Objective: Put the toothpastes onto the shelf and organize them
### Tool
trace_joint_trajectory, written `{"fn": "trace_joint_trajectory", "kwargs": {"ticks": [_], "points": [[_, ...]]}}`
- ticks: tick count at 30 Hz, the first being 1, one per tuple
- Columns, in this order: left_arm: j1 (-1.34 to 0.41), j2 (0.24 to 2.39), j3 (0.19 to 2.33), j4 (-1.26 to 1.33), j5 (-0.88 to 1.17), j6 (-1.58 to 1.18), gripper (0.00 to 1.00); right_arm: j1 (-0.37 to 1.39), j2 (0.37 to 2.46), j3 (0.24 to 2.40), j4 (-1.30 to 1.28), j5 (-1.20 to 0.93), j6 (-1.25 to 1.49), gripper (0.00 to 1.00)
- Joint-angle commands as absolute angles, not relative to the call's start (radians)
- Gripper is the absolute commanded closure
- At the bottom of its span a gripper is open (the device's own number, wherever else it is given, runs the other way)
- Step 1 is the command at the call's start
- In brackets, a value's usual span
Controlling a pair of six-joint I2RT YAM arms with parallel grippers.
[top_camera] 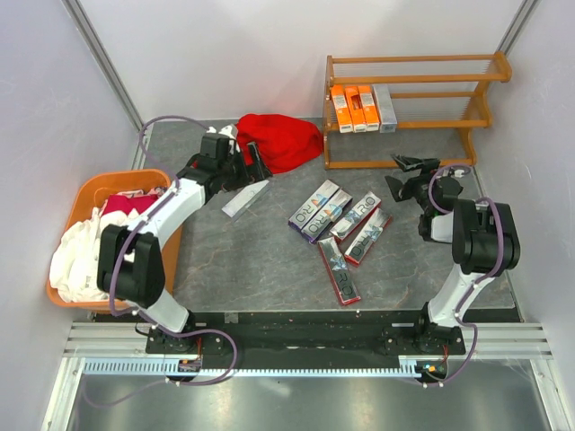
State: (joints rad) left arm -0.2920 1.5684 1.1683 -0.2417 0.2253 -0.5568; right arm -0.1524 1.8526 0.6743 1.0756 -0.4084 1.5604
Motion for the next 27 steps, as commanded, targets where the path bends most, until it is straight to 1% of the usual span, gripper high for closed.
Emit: {"fn": "trace_joint_trajectory", "kwargs": {"ticks": [1,4,5,7,8,11,14,20,25,27], "points": [[-0.331,1.664,1.288,-0.366,0.034,-0.352,0.0,-0.152,1.766,0.634,1.037,-0.494,1.424,0.02],[-0.356,1.736,1.347,-0.393,-0.05,-0.296,0.0,-0.153,1.694,0.618,0.918,-0.502,1.318,0.02],[-0.365,1.752,1.362,-0.408,-0.079,-0.281,0.0,-0.153,1.654,0.618,0.843,-0.502,1.29,0.02],[-0.373,1.805,1.403,-0.425,-0.104,-0.246,0.0,-0.153,1.606,0.621,0.778,-0.496,1.206,0.02],[-0.38,1.825,1.417,-0.437,-0.141,-0.235,0.0,-0.152,1.557,0.627,0.69,-0.477,1.174,0.02],[-0.396,1.89,1.462,-0.459,-0.21,-0.192,0.0,-0.153,1.456,0.643,0.533,-0.43,1.045,0.02],[-0.405,1.943,1.502,-0.468,-0.259,-0.16,0.0,-0.153,1.382,0.66,0.415,-0.407,0.953,0.02],[-0.407,2.034,1.552,-0.474,-0.288,-0.126,0.0,-0.152,1.328,0.658,0.321,-0.406,0.897,0.02],[-0.407,2.086,1.58,-0.48,-0.259,-0.13,0.0,-0.153,1.325,0.635,0.319,-0.417,0.896,0.02],[-0.408,2.098,1.582,-0.48,-0.25,-0.136,0.02,-0.153,1.322,0.635,0.313,-0.419,0.884,0.02]]}}
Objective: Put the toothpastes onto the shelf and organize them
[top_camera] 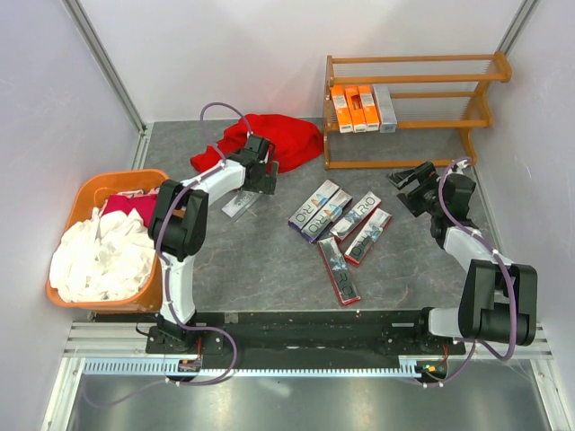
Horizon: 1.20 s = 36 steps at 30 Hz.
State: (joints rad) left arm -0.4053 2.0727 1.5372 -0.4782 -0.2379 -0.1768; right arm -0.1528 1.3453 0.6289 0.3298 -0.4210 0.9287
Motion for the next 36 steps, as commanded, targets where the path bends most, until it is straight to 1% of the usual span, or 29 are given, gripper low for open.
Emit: {"fn": "trace_joint_trajectory", "kwargs": {"ticks": [1,3,4,6,7,9,10,14,15,17,19,27,30,33,36], "points": [[-0.407,2.102,1.582,-0.477,-0.244,-0.137,0.03,-0.153,1.318,0.637,0.305,-0.42,0.877,0.02],[-0.407,2.109,1.583,-0.479,-0.244,-0.143,0.06,-0.152,1.313,0.649,0.287,-0.42,0.853,0.02],[-0.407,2.112,1.583,-0.48,-0.238,-0.143,0.12,-0.152,1.309,0.653,0.273,-0.423,0.847,0.02],[-0.405,2.12,1.589,-0.485,-0.23,-0.143,0.21,-0.152,1.305,0.663,0.259,-0.426,0.833,0.02],[-0.406,2.126,1.591,-0.485,-0.218,-0.143,0.29,-0.152,1.299,0.667,0.246,-0.426,0.821,0.02],[-0.405,2.131,1.594,-0.491,-0.206,-0.147,0.34,-0.149,1.289,0.673,0.233,-0.425,0.81,0.02],[-0.405,2.132,1.592,-0.489,-0.195,-0.15,0.39,-0.147,1.286,0.675,0.221,-0.425,0.795,0.02],[-0.4,2.112,1.586,-0.5,-0.143,-0.208,0.45,-0.121,1.27,0.699,0.181,-0.407,0.756,0.02],[-0.387,2.103,1.583,-0.497,-0.08,-0.225,0.46,-0.115,1.269,0.704,0.164,-0.402,0.75,0.02],[-0.368,2.066,1.563,-0.474,-0.016,-0.274,0.5,-0.097,1.267,0.715,0.152,-0.394,0.733,0.02],[-0.342,2.04,1.545,-0.453,0.09,-0.311,0.53,-0.081,1.261,0.719,0.138,-0.379,0.726,0.02],[-0.281,1.902,1.477,-0.373,0.322,-0.422,0.54,-0.006,1.226,0.762,0.081,-0.307,0.681,0.02],[-0.262,1.859,1.448,-0.316,0.408,-0.481,0.55,0.051,1.206,0.781,0.058,-0.258,0.661,0.02],[-0.241,1.83,1.421,-0.246,0.506,-0.552,0.56,0.097,1.184,0.793,0.045,-0.219,0.647,0.02],[-0.21,1.804,1.349,-0.089,0.615,-0.682,0.56,0.152,1.161,0.802,0.031,-0.166,0.635,0.02]]}}
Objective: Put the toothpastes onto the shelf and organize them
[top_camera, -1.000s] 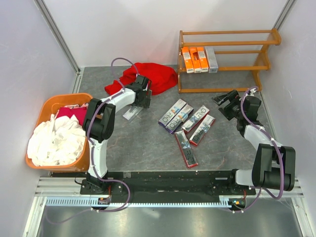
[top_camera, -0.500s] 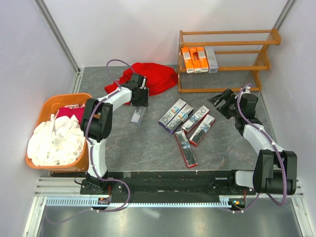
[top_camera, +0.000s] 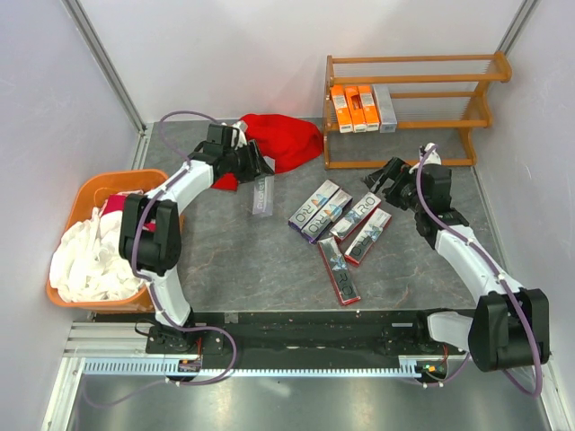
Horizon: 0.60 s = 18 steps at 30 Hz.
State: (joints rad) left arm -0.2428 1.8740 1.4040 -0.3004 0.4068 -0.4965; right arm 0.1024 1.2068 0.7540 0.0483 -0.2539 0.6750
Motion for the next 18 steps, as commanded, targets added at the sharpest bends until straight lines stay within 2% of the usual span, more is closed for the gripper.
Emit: {"fn": "trace_joint_trajectory", "kwargs": {"ticks": [1,8,18], "points": [[-0.201,1.789,1.295,-0.042,0.636,-0.766,0.56,0.167,1.155,0.804,0.026,-0.147,0.626,0.02],[-0.135,1.764,1.043,0.494,0.721,-1.158,0.56,0.356,1.092,0.802,0.015,0.062,0.569,0.02],[-0.132,1.756,0.833,0.851,0.666,-1.489,0.59,0.692,1.138,0.847,0.037,0.333,0.479,0.02]]}}
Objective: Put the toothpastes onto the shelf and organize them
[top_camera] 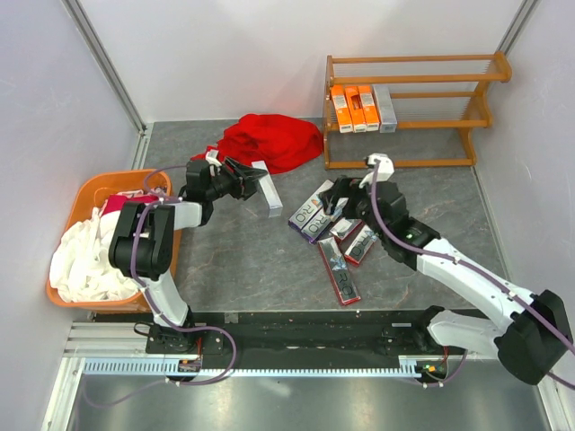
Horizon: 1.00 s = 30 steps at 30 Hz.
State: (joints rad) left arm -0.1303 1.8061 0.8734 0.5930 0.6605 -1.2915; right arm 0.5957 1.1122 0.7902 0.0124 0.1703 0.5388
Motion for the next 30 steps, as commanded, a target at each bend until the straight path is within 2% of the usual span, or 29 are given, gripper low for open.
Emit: {"fn": "trace_joint_trajectory", "kwargs": {"ticks": [1,12,23,24,30], "points": [[-0.132,1.752,0.824,0.857,0.66,-1.497,0.59,0.748,1.158,0.856,0.041,0.354,0.476,0.02],[-0.135,1.729,0.729,0.991,0.618,-1.618,0.59,1.055,1.331,0.962,0.141,0.532,0.402,0.03],[-0.144,1.752,0.689,1.134,0.632,-1.704,0.59,1.086,1.499,1.046,0.238,0.586,0.318,0.09],[-0.144,1.75,0.689,1.134,0.632,-1.704,0.59,1.086,1.52,1.052,0.25,0.586,0.314,0.15],[-0.146,1.747,0.686,1.169,0.64,-1.729,0.59,1.083,1.607,1.118,0.262,0.629,0.272,0.29]]}}
